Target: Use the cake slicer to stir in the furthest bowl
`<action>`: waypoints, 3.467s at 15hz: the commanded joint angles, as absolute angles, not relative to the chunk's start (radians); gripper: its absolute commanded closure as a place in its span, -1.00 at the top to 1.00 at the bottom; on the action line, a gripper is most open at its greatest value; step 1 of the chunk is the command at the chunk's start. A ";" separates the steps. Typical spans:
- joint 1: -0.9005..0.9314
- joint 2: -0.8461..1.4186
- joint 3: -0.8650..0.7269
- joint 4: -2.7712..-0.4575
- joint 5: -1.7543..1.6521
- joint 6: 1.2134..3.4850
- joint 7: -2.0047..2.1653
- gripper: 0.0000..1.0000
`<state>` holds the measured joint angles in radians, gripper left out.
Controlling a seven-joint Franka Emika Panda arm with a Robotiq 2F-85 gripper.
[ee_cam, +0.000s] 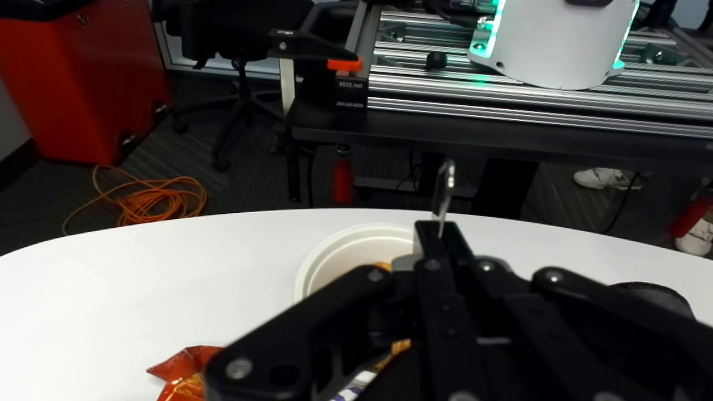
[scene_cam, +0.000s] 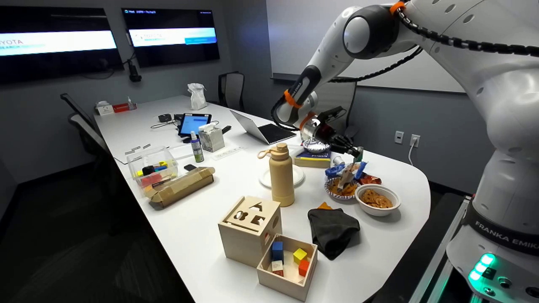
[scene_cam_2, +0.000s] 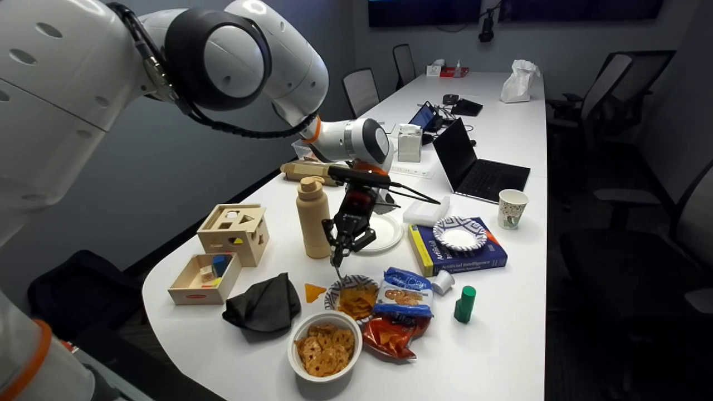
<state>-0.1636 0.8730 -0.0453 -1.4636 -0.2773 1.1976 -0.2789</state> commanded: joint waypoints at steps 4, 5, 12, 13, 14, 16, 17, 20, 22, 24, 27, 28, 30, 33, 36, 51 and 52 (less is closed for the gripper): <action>-0.174 0.885 -0.049 -1.440 -0.268 1.192 -0.272 -0.98; -0.175 0.887 -0.048 -1.438 -0.265 1.195 -0.272 -0.98; -0.205 0.899 -0.022 -1.426 -0.169 1.244 -0.313 -0.98; -0.208 0.899 -0.021 -1.425 -0.153 1.247 -0.319 -0.98; -0.212 0.899 -0.019 -1.422 -0.137 1.256 -0.324 -0.98; -0.218 0.896 -0.013 -1.417 -0.111 1.272 -0.340 -0.98; -0.222 0.895 -0.011 -1.413 -0.099 1.283 -0.350 -0.98; -0.227 0.893 -0.005 -1.403 -0.068 1.316 -0.372 -0.98; -0.228 0.895 -0.005 -1.398 -0.059 1.325 -0.387 -0.98; -0.234 0.900 -0.006 -1.399 -0.050 1.341 -0.401 -0.98; -0.258 0.910 -0.004 -1.404 -0.036 1.376 -0.446 -0.98; -0.270 0.916 0.000 -1.406 -0.032 1.384 -0.479 -0.98; -0.296 0.931 0.002 -1.402 -0.022 1.393 -0.531 -0.98; -0.329 0.946 0.005 -1.397 -0.012 1.395 -0.595 -0.98; -0.349 0.958 0.005 -1.393 0.005 1.386 -0.635 -0.98; -0.395 0.860 -0.042 -1.619 0.147 1.593 -0.536 -0.98; -0.394 0.853 -0.048 -1.637 0.141 1.598 -0.530 -0.98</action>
